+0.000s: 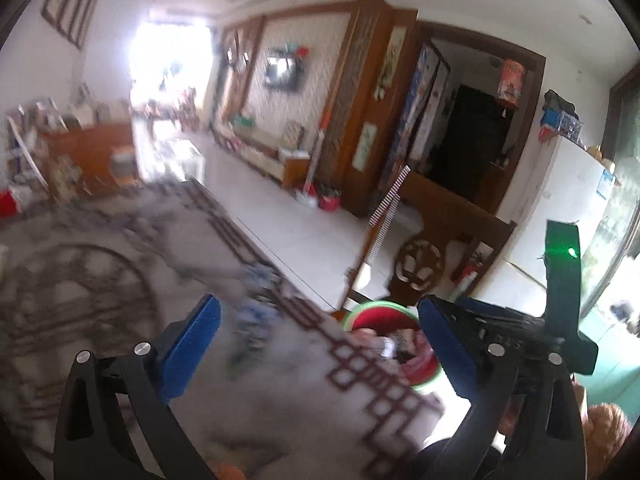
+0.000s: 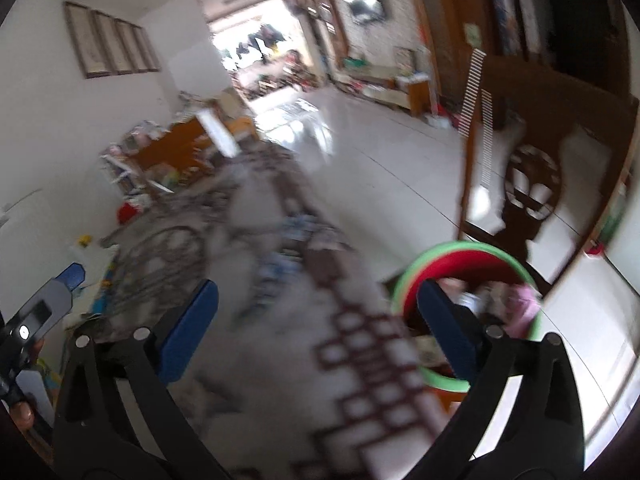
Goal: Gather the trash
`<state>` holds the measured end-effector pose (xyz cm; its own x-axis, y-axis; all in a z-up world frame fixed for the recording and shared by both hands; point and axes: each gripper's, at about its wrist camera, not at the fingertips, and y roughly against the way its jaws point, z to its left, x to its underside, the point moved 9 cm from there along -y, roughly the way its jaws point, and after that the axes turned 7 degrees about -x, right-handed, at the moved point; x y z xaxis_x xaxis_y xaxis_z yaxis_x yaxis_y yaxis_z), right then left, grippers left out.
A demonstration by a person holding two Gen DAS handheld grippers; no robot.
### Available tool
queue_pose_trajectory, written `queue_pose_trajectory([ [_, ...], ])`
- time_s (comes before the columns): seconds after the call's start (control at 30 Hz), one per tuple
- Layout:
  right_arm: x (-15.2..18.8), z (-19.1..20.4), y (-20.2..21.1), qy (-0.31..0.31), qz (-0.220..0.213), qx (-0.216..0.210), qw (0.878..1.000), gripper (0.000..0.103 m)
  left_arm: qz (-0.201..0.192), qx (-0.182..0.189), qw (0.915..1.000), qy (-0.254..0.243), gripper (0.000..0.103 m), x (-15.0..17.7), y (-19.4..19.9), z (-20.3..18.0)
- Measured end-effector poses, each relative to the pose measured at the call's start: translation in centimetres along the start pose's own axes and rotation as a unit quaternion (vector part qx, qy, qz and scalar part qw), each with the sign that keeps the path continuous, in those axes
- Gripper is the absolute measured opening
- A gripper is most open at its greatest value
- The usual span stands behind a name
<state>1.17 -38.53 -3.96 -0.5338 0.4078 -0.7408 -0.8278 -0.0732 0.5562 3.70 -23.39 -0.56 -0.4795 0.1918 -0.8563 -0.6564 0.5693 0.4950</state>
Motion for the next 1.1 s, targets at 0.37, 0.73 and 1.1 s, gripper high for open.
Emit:
queue_pose_trajectory([
  [0.37,1.6,9.3,-2.7,0.071,-0.087,0.021,0.993,0.098,-0.11,-0.088,0.9898,0.018,0.095,-1.1,6.8,9.3],
  [0.73,2.2,9.1,-2.6,0.074,-0.106,0.043,0.991,0.098,-0.082,-0.119,0.9875,0.062,0.095,1.0,6.2,13.5],
  [1.1,2.4,9.1,-2.7,0.081,-0.105,0.031,0.991,0.098,-0.053,-0.126,0.9898,0.039,0.095,2.2,4.9,12.4],
])
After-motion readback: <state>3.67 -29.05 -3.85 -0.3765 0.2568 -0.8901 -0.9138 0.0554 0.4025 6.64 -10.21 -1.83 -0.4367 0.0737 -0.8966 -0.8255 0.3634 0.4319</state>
